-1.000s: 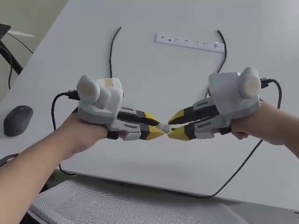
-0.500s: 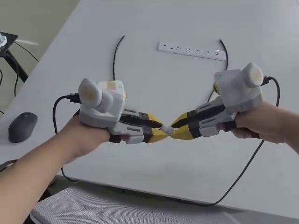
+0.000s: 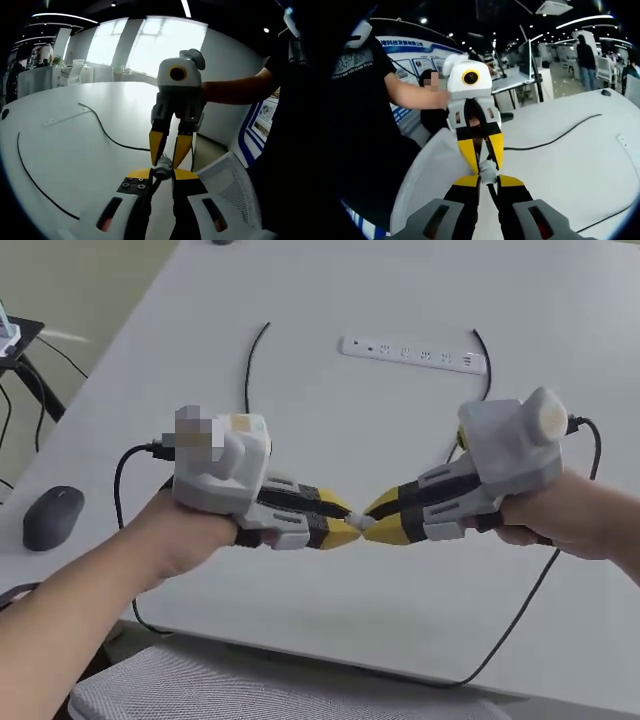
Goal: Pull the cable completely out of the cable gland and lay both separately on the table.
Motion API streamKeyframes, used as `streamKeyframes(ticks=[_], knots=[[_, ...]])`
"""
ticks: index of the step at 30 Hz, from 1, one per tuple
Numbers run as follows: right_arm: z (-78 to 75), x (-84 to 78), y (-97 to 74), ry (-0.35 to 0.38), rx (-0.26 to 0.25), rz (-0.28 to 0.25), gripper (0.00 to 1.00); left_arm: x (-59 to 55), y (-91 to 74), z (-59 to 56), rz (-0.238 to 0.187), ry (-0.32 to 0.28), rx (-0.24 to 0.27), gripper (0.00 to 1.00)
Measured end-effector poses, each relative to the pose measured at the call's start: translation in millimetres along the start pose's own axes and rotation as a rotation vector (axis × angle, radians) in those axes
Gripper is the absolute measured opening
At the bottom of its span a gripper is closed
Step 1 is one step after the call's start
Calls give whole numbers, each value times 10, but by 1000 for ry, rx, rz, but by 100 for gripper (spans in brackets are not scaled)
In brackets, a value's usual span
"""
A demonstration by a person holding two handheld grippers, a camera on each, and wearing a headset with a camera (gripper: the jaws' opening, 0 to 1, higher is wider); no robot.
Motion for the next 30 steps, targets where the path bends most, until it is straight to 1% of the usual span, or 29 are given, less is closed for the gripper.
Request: streamKeyframes(ticks=[1, 2, 3, 5, 6, 7, 8, 9, 11, 12, 13, 14, 15, 16, 18, 19, 21, 24, 26, 28, 30], knots=[[3, -6, 2, -23, -13, 17, 8, -1, 4, 1, -1, 3, 1, 14], [25, -9, 9, -66, -22, 36, 7, -11, 6, 1, 3, -10, -6, 14], [41, -12, 13, -89, -26, 50, 7, -17, 9, -4, 4, -15, -11, 14], [59, -2, 18, -149, -53, 84, 7, -27, 11, -10, 3, -31, -16, 14], [65, 13, 22, -197, -73, 98, 6, -27, 3, -2, -2, -48, -20, 14], [74, 21, 23, -216, -84, 110, 6, -25, -4, -1, -7, -63, -24, 14], [62, 19, 19, -233, -95, 119, 6, -24, -12, 0, -12, -65, -27, 14], [68, 26, 17, -272, -111, 132, 6, -22, -16, -2, -16, -74, -30, 14], [87, 43, 20, -331, -139, 142, 6, -17, -23, -4, -28, -130, -42, 14], [78, 35, 18, -361, -163, 151, 6, -16, -28, 7, -31, -131, -44, 14], [82, 33, 18, -392, -176, 160, 6, -16, -31, 2, -35, -141, -49, 14], [87, 47, 19, -452, -208, 171, 6, -8, -34, 1, -42, -165, -49, 14], [98, 50, 22, -485, -227, 177, 6, -3, -39, 3, -43, -166, -50, 14], [95, 50, 18, -522, -263, 179, 6, 3, -43, 0, -46, -165, -47, 14], [111, 64, 14, -606, -304, 184, 6, 24, -58, 2, -60, -182, -46, 14], [121, 57, 21, -657, -330, 200, 7, 27, -58, 1, -59, -185, -46, 14], [148, 44, 41, -720, -371, 211, 7, 21, -58, 5, -52, -203, -47, 14], [153, 23, 63, -772, -415, 208, 7, 13, -65, 9, -49, -213, -42, 14], [155, 6, 74, -754, -401, 209, 7, -11, -55, -4, -35, -197, -36, 14], [153, -1, 79, -745, -399, 208, 8, -27, -51, -4, -34, -198, -33, 14], [159, -5, 81, -739, -395, 208, 8, -27, -55, -29, -32, -203, -34, 14]])
Point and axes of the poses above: the centre of the closed fingertips' face, and the gripper's own axes: y roughly forward along the fingers, z roughly to its left, x roughly out of its top, the point moved 4 cm from there along -y, roughly backward along the fingers, and after that the axes turned 2 degrees about -x, right-handed, at the moved point
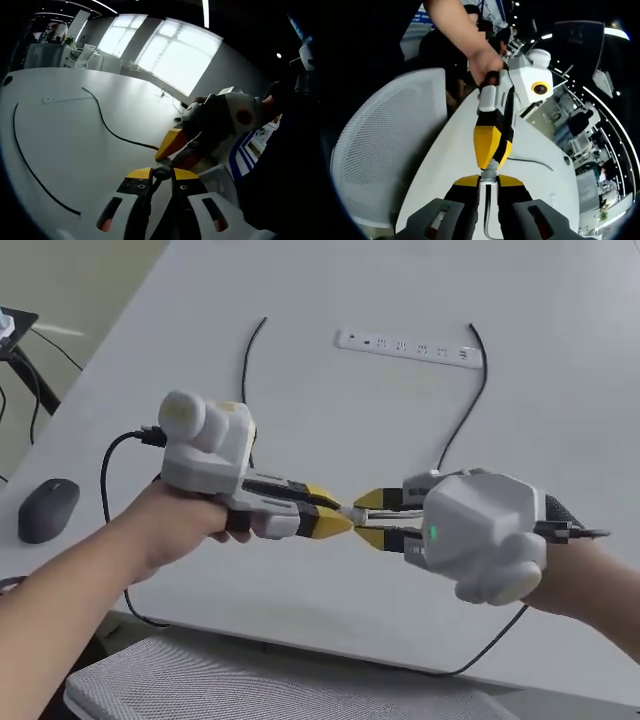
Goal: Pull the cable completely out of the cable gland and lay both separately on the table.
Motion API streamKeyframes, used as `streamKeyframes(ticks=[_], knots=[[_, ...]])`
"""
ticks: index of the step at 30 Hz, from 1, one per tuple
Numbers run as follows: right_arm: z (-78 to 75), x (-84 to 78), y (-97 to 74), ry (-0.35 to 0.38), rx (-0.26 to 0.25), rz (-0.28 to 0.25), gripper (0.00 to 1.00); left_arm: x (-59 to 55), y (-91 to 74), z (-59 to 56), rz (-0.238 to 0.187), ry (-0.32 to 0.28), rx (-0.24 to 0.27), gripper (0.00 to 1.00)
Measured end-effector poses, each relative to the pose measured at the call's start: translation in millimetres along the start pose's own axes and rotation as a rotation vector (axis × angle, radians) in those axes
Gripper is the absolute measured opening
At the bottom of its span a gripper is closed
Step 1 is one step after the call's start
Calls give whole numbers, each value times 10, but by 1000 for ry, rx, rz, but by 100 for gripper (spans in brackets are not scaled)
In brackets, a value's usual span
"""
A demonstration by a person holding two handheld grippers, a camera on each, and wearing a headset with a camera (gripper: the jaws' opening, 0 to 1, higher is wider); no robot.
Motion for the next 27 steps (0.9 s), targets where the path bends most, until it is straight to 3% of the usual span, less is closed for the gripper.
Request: streamKeyframes(ticks=[5, 8, 11, 12, 15, 16, 18, 19, 21, 23, 25, 27], knots=[[-16, -5, -25, 39, 5, -13, 8, 8, 4, -5, 4, 19, 0, 15], [-23, -3, -47, 96, 23, -31, 11, 14, 7, -10, 6, 58, 10, 15], [-27, 3, -100, 286, 72, -75, 21, 17, 1, -16, 1, 89, 17, 15], [-44, -7, -121, 312, 80, -84, 21, 20, -1, -18, -2, 101, 19, 15], [-55, -20, -187, 584, 180, -143, 21, 14, 0, -36, 0, 114, 20, 15], [-130, -55, -206, 655, 185, -166, 20, 16, 2, -42, -1, 144, 21, 15], [-106, -50, -243, 821, 301, -204, 22, 7, 3, -48, 5, 184, 28, 15], [-127, -115, -237, 914, 334, -192, 23, 1, 6, -55, 8, 205, 29, 15], [-170, -159, -225, 1056, 407, -219, 23, -6, 12, -75, 12, 230, 25, 15], [-256, -227, -194, 1097, 402, -250, 15, -13, 17, -79, 19, 242, 22, 15], [-258, -205, -200, 1177, 482, -275, 16, -12, 17, -76, 21, 246, 22, 15], [-256, -198, -184, 1210, 536, -280, 17, -7, 14, -87, 18, 251, 20, 15]])
Point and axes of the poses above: the centre of the closed fingertips' face, and the gripper's own axes: y roughly forward along the fingers, z roughly to its left, x roughly out of its top, the point moved 4 cm from there along -y, roughly backward along the fingers, and after that the axes turned 2 degrees about -x, right-handed, at the moved point
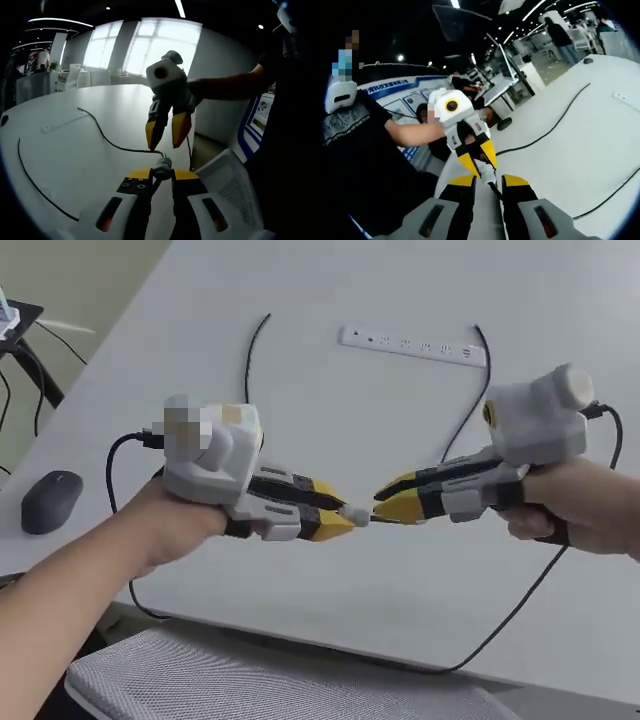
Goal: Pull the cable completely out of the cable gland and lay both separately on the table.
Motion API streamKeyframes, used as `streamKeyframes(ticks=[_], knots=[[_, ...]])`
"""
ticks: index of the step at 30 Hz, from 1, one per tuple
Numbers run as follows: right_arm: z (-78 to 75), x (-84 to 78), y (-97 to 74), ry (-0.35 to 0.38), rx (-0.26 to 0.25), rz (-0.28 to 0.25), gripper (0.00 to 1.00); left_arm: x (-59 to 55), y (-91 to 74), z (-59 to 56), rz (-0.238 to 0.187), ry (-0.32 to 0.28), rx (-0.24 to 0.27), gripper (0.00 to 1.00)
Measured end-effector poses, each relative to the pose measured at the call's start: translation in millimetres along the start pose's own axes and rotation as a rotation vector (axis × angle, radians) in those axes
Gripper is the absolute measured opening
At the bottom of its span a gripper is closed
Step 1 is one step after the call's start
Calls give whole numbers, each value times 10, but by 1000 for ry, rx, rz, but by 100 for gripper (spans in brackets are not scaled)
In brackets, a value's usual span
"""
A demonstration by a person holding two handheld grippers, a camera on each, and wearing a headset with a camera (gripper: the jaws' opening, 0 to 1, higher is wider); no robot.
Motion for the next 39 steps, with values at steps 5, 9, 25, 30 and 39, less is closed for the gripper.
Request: streamKeyframes(ticks=[5, 9, 25, 30, 39], knots=[[76, -17, 64, 64, 102, 32, 17, 49, -4, -23, -4, 32, -12, 15], [23, -29, 88, 99, 115, 45, 15, 74, -4, -30, -4, 51, -21, 15], [45, -84, 148, 106, 169, 125, 9, 120, 40, -30, 7, 70, -40, 14], [85, -52, 143, 5, 123, 122, 8, 136, 25, -21, 2, 40, -38, 14], [130, -66, 131, -305, -32, 162, 7, 109, 46, -20, 6, 11, -39, 14]])
Point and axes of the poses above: the centre of the closed fingertips' face, and the gripper's own axes: y roughly forward along the fingers, z roughly to its left, x roughly out of its top, the point moved 4 cm from there along -y, roughly backward along the fingers, and after that the axes turned 2 degrees about -x, right-handed, at the moved point
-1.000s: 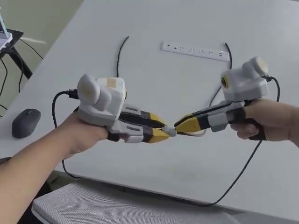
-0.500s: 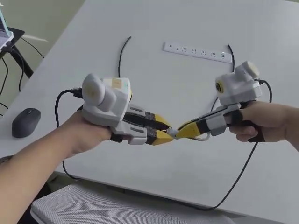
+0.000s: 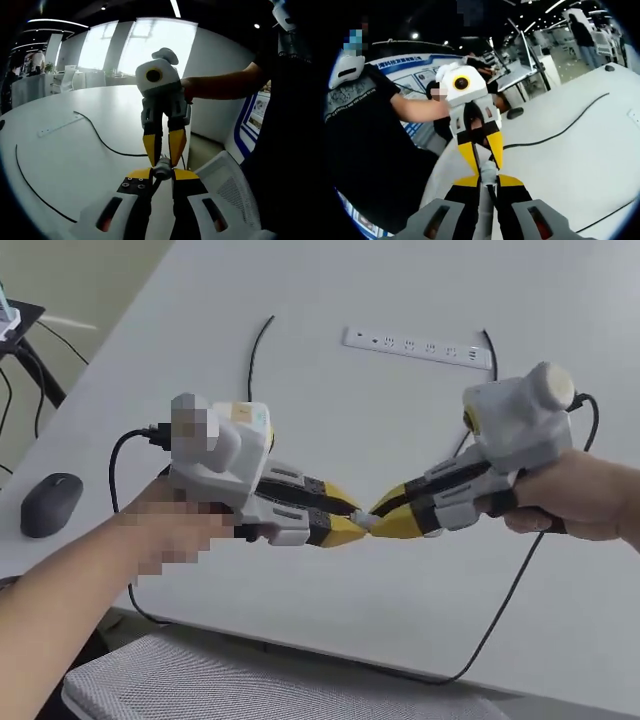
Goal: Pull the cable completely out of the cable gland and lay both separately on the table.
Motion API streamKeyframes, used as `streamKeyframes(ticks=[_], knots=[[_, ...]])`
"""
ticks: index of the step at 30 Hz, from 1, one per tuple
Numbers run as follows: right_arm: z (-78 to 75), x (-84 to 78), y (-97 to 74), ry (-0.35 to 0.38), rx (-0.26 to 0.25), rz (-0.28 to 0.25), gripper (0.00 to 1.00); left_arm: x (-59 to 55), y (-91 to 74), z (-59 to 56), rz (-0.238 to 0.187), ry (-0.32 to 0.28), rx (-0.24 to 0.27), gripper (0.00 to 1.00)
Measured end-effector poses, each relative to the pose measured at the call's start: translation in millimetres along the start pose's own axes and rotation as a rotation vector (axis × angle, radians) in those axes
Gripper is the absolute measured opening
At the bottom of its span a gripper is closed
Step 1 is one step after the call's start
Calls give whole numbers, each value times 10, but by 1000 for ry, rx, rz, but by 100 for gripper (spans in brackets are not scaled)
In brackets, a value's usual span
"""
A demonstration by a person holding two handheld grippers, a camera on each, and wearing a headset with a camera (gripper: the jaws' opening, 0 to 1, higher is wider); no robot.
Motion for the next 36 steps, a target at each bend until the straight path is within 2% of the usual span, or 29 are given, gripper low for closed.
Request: streamKeyframes(ticks=[2, 4, 7, 9, 10, 11, 14, 15, 17, 18, 20, 31, 36], knots=[[35, 2, -1, -69, -39, 19, 7, -8, 2, -8, 0, -27, -5, 14], [53, 27, -12, -123, -90, 14, 7, 1, -9, 1, -14, -35, -3, 14], [86, 42, -24, -228, -155, 45, 7, 17, -18, -6, -26, -63, -3, 14], [96, 49, -23, -259, -194, 58, 7, 22, -24, -5, -31, -79, 0, 14], [101, 58, -18, -297, -225, 67, 7, 24, -31, -5, -33, -84, 3, 14], [105, 57, -15, -311, -234, 70, 7, 22, -36, -5, -33, -89, 4, 14], [130, 49, 24, -434, -305, 90, 7, 5, -51, -3, -32, -115, 10, 14], [148, 31, 45, -481, -313, 99, 7, -6, -54, -10, -27, -131, 9, 14], [151, 11, 60, -479, -332, 94, 7, -20, -53, -14, -24, -127, 9, 14], [102, 20, 54, -498, -364, 81, 7, -18, -65, 5, -31, -137, 17, 14], [113, 34, 49, -544, -387, 71, 7, -10, -84, 17, -46, -169, 16, 14], [118, 0, 56, -570, -404, 90, 8, -25, -53, -13, -31, -148, 23, 14], [116, 2, 62, -544, -406, 93, 8, -28, -59, -14, -29, -134, 19, 15]])
Point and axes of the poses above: the centre of the closed fingertips' face, and the gripper's own axes: y roughly forward along the fingers, z roughly to its left, x roughly out of its top, the point moved 4 cm from there along -y, roughly backward along the fingers, and after that the axes turned 2 degrees about -x, right-handed, at the moved point
